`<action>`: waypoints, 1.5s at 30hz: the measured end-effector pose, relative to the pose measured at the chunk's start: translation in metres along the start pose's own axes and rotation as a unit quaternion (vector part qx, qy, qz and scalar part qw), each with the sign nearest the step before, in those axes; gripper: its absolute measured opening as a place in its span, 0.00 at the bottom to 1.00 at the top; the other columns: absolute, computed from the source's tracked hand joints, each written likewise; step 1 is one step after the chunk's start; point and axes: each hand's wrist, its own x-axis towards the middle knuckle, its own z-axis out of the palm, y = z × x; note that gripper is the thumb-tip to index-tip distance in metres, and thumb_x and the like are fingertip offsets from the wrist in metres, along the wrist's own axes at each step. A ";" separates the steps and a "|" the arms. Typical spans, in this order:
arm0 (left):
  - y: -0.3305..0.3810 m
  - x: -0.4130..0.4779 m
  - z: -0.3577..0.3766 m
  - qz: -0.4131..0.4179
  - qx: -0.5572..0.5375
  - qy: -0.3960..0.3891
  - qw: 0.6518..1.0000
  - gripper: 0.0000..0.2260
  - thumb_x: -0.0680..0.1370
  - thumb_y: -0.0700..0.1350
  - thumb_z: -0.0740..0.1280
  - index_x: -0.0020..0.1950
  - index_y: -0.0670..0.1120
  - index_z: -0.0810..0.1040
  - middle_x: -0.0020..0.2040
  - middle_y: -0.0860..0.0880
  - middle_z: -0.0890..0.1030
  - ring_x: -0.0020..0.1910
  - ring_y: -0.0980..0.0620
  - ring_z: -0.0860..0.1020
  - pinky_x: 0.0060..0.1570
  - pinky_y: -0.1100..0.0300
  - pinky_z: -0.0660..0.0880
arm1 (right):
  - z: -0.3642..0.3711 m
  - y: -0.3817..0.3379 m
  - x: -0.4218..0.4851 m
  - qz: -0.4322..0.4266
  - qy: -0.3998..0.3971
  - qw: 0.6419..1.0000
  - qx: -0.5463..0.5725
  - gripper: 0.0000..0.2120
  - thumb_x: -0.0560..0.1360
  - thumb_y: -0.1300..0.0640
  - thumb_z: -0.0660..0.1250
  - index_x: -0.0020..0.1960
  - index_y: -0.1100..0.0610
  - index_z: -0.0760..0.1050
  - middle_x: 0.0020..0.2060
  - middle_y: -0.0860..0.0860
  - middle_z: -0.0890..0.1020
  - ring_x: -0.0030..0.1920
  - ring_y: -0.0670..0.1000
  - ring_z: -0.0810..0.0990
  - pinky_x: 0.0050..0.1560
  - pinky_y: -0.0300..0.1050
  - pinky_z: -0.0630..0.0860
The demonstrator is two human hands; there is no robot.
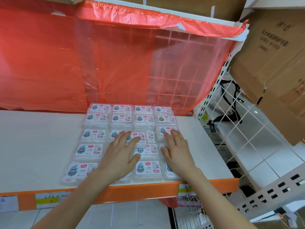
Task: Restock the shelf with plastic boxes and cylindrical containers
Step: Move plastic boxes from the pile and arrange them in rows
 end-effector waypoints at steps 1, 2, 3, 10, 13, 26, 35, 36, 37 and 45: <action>0.001 -0.001 0.000 0.000 0.005 -0.009 1.000 0.25 0.79 0.56 0.55 0.75 0.56 0.53 0.76 0.49 0.48 0.75 0.50 0.44 0.71 0.54 0.48 | 0.000 0.000 0.000 0.002 -0.001 1.000 -0.001 0.25 0.81 0.48 0.50 0.76 0.52 0.50 0.76 0.52 0.49 0.75 0.50 0.44 0.73 0.54 0.46; 0.002 -0.001 -0.001 0.000 0.008 -0.017 1.000 0.25 0.79 0.56 0.54 0.75 0.57 0.52 0.77 0.49 0.47 0.75 0.49 0.42 0.71 0.53 0.47 | 0.001 0.000 0.000 0.004 -0.002 1.000 -0.002 0.25 0.81 0.48 0.50 0.76 0.52 0.50 0.76 0.52 0.49 0.75 0.50 0.43 0.72 0.54 0.46; 0.004 -0.002 -0.001 -0.001 0.011 -0.025 1.000 0.25 0.79 0.57 0.53 0.75 0.58 0.51 0.77 0.49 0.45 0.75 0.49 0.41 0.71 0.53 0.46 | 0.001 0.001 0.000 0.005 -0.002 1.000 -0.004 0.26 0.81 0.48 0.50 0.76 0.52 0.50 0.76 0.52 0.49 0.75 0.50 0.43 0.72 0.54 0.46; 0.012 0.005 0.001 -0.006 0.027 -0.049 0.998 0.26 0.79 0.59 0.52 0.75 0.58 0.48 0.77 0.48 0.42 0.74 0.48 0.38 0.72 0.50 0.46 | 0.001 0.001 0.000 0.008 -0.005 1.000 -0.016 0.26 0.80 0.47 0.49 0.76 0.51 0.49 0.76 0.52 0.48 0.75 0.50 0.43 0.72 0.56 0.47; 0.018 0.011 0.003 -0.010 0.032 -0.056 0.998 0.26 0.79 0.59 0.51 0.75 0.58 0.47 0.77 0.48 0.42 0.74 0.47 0.39 0.71 0.49 0.46 | 0.000 0.001 0.000 0.009 -0.007 1.000 -0.017 0.26 0.80 0.46 0.49 0.76 0.51 0.49 0.76 0.52 0.48 0.75 0.50 0.43 0.72 0.56 0.46; 0.022 0.023 0.011 -0.010 0.016 -0.036 0.999 0.27 0.79 0.58 0.53 0.76 0.55 0.48 0.76 0.48 0.43 0.75 0.49 0.40 0.71 0.51 0.46 | 0.002 0.001 0.001 0.016 -0.002 1.000 -0.006 0.27 0.79 0.46 0.51 0.76 0.50 0.49 0.76 0.52 0.48 0.75 0.51 0.43 0.72 0.57 0.48; 0.020 0.016 0.011 -0.025 0.023 -0.027 0.999 0.27 0.79 0.58 0.53 0.76 0.54 0.49 0.76 0.47 0.43 0.75 0.48 0.43 0.71 0.51 0.50 | 0.000 0.001 0.001 0.047 0.019 0.998 0.022 0.27 0.79 0.47 0.54 0.75 0.51 0.53 0.75 0.56 0.48 0.72 0.57 0.55 0.69 0.52 0.57; 0.020 0.017 0.010 -0.023 0.022 -0.028 0.999 0.27 0.79 0.58 0.53 0.76 0.54 0.49 0.76 0.47 0.44 0.75 0.49 0.44 0.71 0.51 0.51 | 0.000 0.001 0.001 0.048 0.016 0.998 0.028 0.27 0.79 0.47 0.55 0.75 0.51 0.53 0.75 0.55 0.48 0.71 0.57 0.56 0.68 0.52 0.60; 0.020 0.018 0.010 -0.022 0.018 -0.029 0.999 0.26 0.79 0.57 0.54 0.75 0.54 0.50 0.77 0.47 0.44 0.75 0.49 0.44 0.71 0.51 0.51 | 0.000 0.001 0.000 0.050 0.013 0.998 0.033 0.26 0.79 0.47 0.55 0.74 0.50 0.53 0.75 0.55 0.48 0.71 0.57 0.57 0.66 0.52 0.62; 0.011 0.026 0.005 -0.001 0.000 -0.044 0.999 0.25 0.80 0.56 0.54 0.75 0.53 0.53 0.77 0.48 0.46 0.75 0.49 0.46 0.72 0.50 0.52 | -0.001 0.001 0.000 0.050 0.011 0.998 0.034 0.26 0.79 0.47 0.54 0.74 0.49 0.52 0.75 0.52 0.46 0.72 0.56 0.55 0.62 0.51 0.67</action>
